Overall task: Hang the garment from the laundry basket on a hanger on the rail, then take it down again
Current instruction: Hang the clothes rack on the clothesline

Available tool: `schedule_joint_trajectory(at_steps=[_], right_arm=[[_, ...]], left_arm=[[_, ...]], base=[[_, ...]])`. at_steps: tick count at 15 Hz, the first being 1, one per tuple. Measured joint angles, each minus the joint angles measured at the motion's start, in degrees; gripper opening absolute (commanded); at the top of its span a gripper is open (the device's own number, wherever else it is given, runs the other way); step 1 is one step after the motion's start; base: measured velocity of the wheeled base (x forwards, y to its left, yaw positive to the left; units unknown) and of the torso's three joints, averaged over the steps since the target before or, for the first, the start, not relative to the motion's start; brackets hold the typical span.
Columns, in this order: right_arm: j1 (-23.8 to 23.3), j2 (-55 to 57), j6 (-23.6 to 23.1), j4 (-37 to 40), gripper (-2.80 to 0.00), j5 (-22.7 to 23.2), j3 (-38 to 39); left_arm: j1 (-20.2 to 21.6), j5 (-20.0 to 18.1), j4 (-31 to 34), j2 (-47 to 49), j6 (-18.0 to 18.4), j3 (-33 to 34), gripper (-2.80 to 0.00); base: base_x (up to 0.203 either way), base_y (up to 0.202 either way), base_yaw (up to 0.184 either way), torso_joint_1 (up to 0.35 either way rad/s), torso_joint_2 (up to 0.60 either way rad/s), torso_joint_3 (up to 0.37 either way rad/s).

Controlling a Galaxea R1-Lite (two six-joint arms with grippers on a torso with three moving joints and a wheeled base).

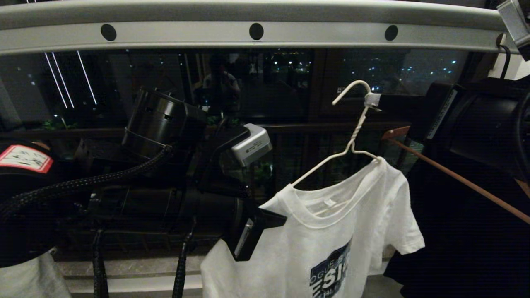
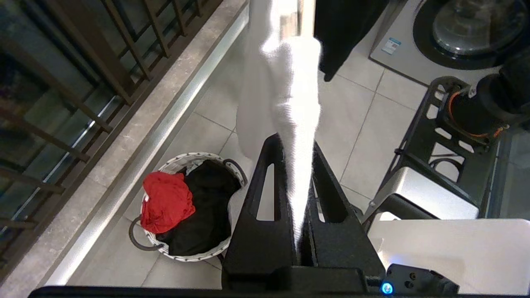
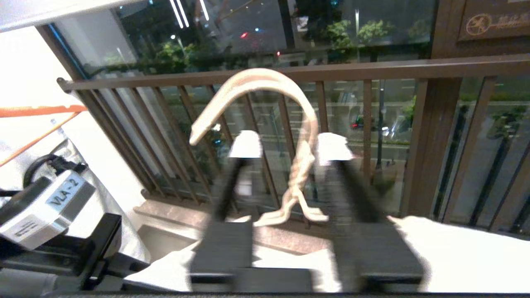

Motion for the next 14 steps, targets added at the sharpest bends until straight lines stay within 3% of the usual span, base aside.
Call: schedule_joint_trajectory(at_steps=[7,12,13,14], right_arm=[[-0.2,-0.6,-0.6,0.6,0.00,0.0,-0.3],[-4.6,-3.7,-2.5,16.4,0.00,0.2,-6.1],[-5.3,-4.5,-2.6,18.7,-2.80,0.2,-7.0],[-5.9,-5.3,-2.9,21.0,-2.80,0.2,-7.7]], left_arm=[[0.2,-0.1,-0.1,-0.2,-0.1,-0.1,-2.80],[1.0,-0.1,-0.2,-2.0,-0.3,-0.3,-2.80],[1.2,-0.1,-0.2,-2.2,-0.3,-0.3,-2.80],[1.4,-0.2,-0.2,-2.5,-0.3,-0.3,-2.80]], base=[[0.000,0.000,0.000,0.000,0.00,0.000],[0.000,0.000,0.000,0.000,0.00,0.000],[0.000,0.000,0.000,0.000,0.00,0.000],[0.000,0.000,0.000,0.000,0.00,0.000]])
